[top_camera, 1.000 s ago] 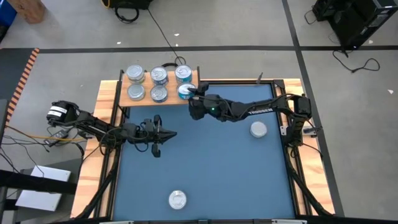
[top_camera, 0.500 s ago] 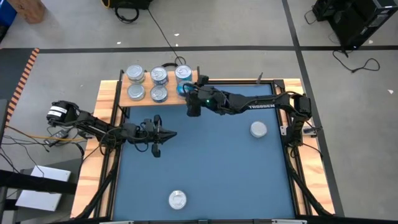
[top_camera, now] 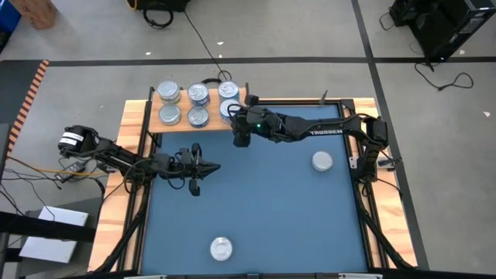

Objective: Stack canned seafood by type on shelf
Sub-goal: Stack the yellow blue tuna can on top of the yellow blue tuna can on the shelf

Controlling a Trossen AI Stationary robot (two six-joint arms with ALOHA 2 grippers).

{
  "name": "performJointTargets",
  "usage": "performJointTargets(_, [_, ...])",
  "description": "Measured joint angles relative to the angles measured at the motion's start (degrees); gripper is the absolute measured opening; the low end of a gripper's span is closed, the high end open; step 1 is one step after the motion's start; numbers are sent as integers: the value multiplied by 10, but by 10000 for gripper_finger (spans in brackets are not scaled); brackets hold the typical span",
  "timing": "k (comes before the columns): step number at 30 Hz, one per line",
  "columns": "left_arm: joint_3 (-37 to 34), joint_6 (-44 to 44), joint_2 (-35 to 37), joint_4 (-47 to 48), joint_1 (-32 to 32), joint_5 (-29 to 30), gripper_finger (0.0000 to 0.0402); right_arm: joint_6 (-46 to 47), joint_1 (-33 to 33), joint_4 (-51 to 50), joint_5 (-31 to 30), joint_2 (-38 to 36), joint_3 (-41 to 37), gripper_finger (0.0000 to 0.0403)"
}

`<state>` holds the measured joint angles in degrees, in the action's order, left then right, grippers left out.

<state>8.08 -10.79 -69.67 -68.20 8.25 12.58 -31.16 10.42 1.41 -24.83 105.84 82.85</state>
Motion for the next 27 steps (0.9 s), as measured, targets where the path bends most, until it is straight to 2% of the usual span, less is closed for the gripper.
performJointTargets(8, [0,0,0,0,0,0,5,64,12,-2,8,0,0,10])
performJointTargets(15, [0,0,0,0,0,0,5,121,14,-35,97,0,0,9])
performJointTargets(27, [0,0,0,0,0,0,5,149,38,-35,97,0,0,7])
